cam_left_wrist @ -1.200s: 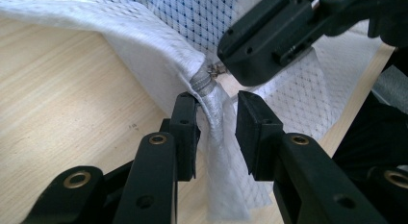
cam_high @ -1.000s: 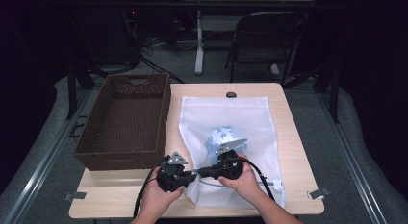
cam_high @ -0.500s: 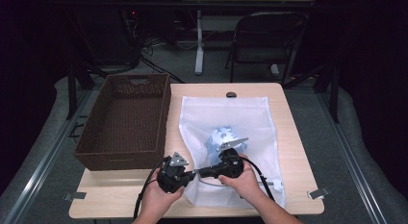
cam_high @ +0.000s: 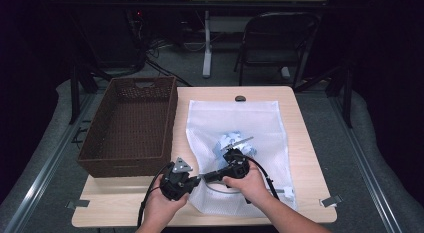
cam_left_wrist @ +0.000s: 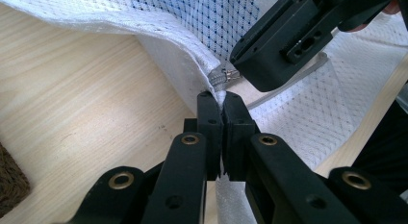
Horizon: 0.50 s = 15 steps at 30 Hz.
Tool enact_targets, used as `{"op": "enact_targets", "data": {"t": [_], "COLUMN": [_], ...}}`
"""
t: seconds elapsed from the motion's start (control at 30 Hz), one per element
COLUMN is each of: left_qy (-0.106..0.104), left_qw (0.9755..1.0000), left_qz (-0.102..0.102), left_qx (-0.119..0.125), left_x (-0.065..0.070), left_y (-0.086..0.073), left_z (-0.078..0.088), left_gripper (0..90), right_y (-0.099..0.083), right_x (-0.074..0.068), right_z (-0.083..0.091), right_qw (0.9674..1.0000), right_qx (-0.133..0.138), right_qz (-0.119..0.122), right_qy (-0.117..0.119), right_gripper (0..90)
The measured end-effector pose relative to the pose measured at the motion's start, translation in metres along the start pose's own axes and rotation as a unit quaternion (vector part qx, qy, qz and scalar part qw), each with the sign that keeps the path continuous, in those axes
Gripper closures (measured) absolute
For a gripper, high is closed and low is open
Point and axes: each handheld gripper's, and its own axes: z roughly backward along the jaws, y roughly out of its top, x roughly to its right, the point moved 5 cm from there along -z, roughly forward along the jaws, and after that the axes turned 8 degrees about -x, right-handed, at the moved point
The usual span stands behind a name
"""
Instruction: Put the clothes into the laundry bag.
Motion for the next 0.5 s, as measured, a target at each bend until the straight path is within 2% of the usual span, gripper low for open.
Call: {"op": "enact_targets", "data": {"t": [0.17, 0.33, 0.5], "left_qy": [-0.002, -0.006, -0.010], "left_qw": [1.0000, 1.0000, 0.9999], "left_qz": [0.003, 0.008, 0.009], "left_qx": [-0.001, 0.002, -0.001], "left_x": [0.0006, 0.0003, -0.0004], "left_y": [-0.0002, 0.0001, -0.0012], "left_z": [-0.0004, 0.0003, 0.0003], "left_gripper": [88.4, 88.6, 88.7], "right_y": [-0.0017, -0.0032, -0.0047], "right_x": [0.0017, 0.0048, 0.0079], "right_z": [-0.0010, -0.0015, -0.0034], "right_qw": [0.9999, 0.9991, 0.9990], "right_qx": [0.000, 0.008, 0.014], "right_qz": [-0.012, -0.035, -0.033], "right_qy": [0.004, 0.024, 0.028], "right_gripper": [86.4, 86.5, 86.5]}}
